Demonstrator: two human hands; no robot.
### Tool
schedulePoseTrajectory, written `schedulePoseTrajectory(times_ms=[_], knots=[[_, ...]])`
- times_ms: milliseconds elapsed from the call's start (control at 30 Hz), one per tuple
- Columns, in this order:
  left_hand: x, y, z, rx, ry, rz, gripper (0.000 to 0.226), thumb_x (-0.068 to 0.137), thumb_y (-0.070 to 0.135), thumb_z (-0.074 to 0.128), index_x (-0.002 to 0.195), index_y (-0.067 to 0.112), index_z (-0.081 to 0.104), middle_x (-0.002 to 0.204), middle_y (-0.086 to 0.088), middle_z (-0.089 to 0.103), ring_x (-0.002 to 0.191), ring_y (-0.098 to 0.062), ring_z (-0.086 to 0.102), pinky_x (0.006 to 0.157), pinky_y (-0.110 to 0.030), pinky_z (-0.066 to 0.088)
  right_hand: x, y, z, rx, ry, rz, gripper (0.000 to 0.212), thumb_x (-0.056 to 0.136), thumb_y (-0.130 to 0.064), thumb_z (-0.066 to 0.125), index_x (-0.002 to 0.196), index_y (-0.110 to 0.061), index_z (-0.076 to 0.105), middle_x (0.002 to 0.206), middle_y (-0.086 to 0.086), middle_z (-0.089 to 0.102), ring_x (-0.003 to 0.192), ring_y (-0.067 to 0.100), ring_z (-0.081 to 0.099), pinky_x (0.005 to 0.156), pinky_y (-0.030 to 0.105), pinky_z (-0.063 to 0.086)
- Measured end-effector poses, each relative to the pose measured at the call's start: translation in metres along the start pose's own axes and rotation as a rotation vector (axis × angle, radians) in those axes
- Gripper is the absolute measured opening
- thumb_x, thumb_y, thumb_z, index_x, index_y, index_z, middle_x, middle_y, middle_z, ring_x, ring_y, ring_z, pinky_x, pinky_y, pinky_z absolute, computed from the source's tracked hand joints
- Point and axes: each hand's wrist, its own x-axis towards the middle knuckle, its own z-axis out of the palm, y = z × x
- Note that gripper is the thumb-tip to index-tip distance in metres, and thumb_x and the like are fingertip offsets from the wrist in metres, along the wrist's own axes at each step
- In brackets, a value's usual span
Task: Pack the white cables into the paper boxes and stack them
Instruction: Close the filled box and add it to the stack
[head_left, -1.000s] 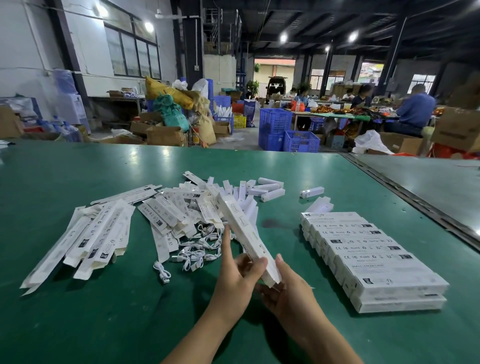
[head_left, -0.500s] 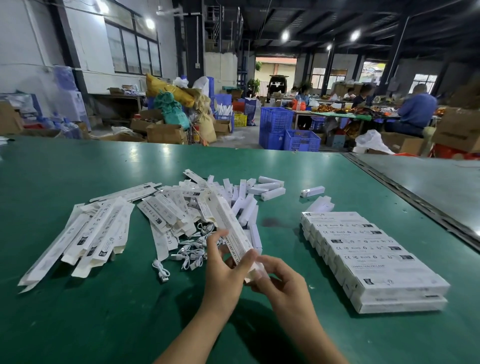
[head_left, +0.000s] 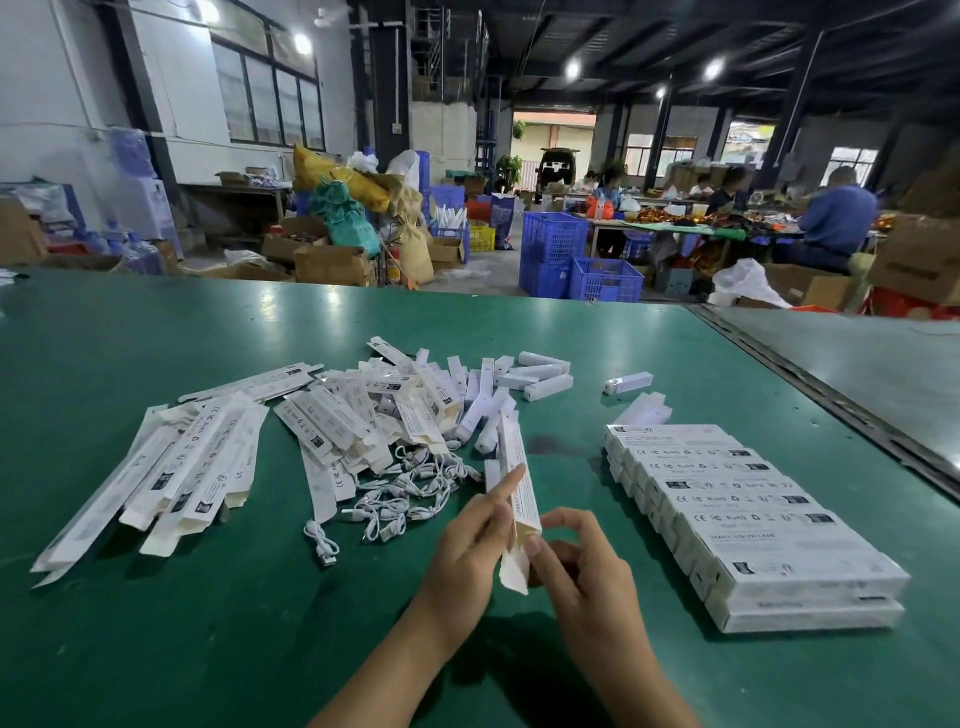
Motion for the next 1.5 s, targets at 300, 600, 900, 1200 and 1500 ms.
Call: schedulePoseTrajectory(times_ms=[300, 600, 900, 1200, 1500], knots=[[-0.002, 0.002, -0.011, 0.086, -0.088, 0.06, 0.044, 0.086, 0.048, 0.065, 0.129, 0.042, 0.063, 0.068, 0.008, 0.046, 0.066, -0.011, 0.042, 0.063, -0.023, 0.035, -0.001, -0.004, -0.005, -0.122, 0.052, -0.103, 0.029, 0.092, -0.008, 0.063, 0.087, -0.032, 0.048, 0.063, -0.004, 0.063, 0.049, 0.004, 0.046, 0.051, 0.012, 0.035], [0.0, -0.002, -0.012, 0.061, 0.075, 0.068, 0.027, 0.086, 0.035, 0.067, 0.112, 0.042, 0.066, 0.088, 0.0, 0.076, 0.086, -0.014, 0.071, 0.077, -0.019, 0.05, 0.005, -0.006, -0.011, -0.321, -0.027, -0.266, 0.043, 0.073, 0.005, 0.08, 0.106, -0.02, 0.07, 0.093, -0.007, 0.066, 0.083, 0.005, 0.064, 0.075, 0.024, 0.054], [0.0, 0.002, -0.006, -0.036, 0.132, 0.066, 0.024, 0.09, 0.034, 0.06, 0.109, 0.04, 0.073, 0.091, 0.002, 0.075, 0.083, -0.017, 0.073, 0.073, -0.029, 0.059, 0.002, -0.016, -0.007, -0.249, 0.162, -0.284, 0.032, 0.085, -0.017, 0.074, 0.108, -0.035, 0.062, 0.095, -0.018, 0.068, 0.084, -0.006, 0.065, 0.075, 0.005, 0.046], [-0.001, 0.004, -0.003, -0.119, 0.144, 0.079, 0.024, 0.089, 0.024, 0.062, 0.107, 0.033, 0.075, 0.085, 0.0, 0.075, 0.083, -0.021, 0.074, 0.074, -0.032, 0.06, 0.004, -0.011, -0.008, -0.391, 0.255, -0.422, 0.019, 0.08, -0.006, 0.07, 0.096, -0.009, 0.078, 0.099, -0.003, 0.073, 0.089, -0.001, 0.065, 0.081, 0.005, 0.047], [-0.001, 0.0, -0.006, 0.019, 0.111, 0.124, 0.022, 0.088, 0.028, 0.065, 0.108, 0.032, 0.074, 0.08, 0.003, 0.073, 0.077, -0.012, 0.072, 0.073, -0.024, 0.057, 0.004, -0.004, -0.01, -0.401, 0.276, -0.42, 0.026, 0.071, 0.006, 0.081, 0.091, -0.012, 0.08, 0.093, -0.005, 0.073, 0.082, -0.002, 0.065, 0.078, 0.006, 0.048]])
